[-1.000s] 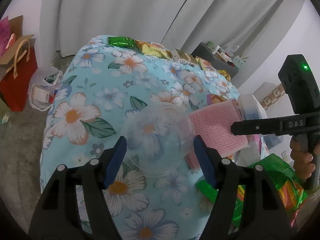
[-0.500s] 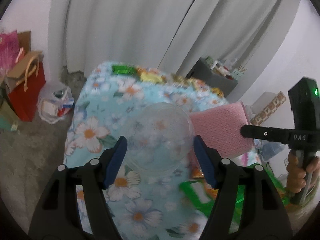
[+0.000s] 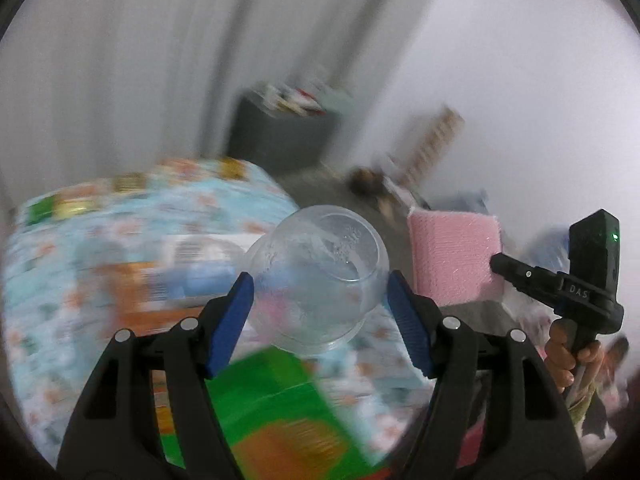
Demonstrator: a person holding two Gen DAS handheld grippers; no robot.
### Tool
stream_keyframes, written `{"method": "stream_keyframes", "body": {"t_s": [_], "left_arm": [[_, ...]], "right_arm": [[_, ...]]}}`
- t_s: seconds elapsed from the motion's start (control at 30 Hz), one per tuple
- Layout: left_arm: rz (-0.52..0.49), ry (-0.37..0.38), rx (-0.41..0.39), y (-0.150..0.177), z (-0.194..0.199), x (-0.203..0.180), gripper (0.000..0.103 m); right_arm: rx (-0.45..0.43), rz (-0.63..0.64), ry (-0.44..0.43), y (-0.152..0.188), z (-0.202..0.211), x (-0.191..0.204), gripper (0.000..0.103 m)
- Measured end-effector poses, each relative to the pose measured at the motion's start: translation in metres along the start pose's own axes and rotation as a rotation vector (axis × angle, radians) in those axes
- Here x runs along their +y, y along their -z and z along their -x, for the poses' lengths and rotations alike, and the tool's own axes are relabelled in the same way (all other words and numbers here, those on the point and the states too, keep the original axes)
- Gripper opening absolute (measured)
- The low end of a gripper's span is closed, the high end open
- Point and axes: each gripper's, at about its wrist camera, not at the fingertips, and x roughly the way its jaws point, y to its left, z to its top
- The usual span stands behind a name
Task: Collect trash
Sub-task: 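Drop the sponge and bowl into the blue wastebasket, opening both grippers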
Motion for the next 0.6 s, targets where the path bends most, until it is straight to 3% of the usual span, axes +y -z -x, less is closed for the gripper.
{"method": "stream_keyframes", "body": {"t_s": [0.17, 0.37, 0.5, 0.6], "left_arm": [[-0.112, 0.105, 0.215, -0.026, -0.113, -0.098, 0.065], [-0.252, 0.138, 0.422, -0.007, -0.253, -0.199, 0.065], [-0.233, 0.197, 0.521, 0.013, -0.336, -0.231, 0.065], [-0.258, 0.200, 0.513, 0.030, -0.385, -0.258, 0.066]], "right_arm": [[-0.115, -0.170, 0.239, 0.020, 0.060, -0.111, 0.025], [-0.103, -0.383, 0.484, 0.059, 0.056, -0.232, 0.025], [-0.080, -0.505, 0.560, 0.075, 0.044, -0.301, 0.026], [-0.096, -0.612, 0.579, 0.080, 0.032, -0.355, 0.029]]}}
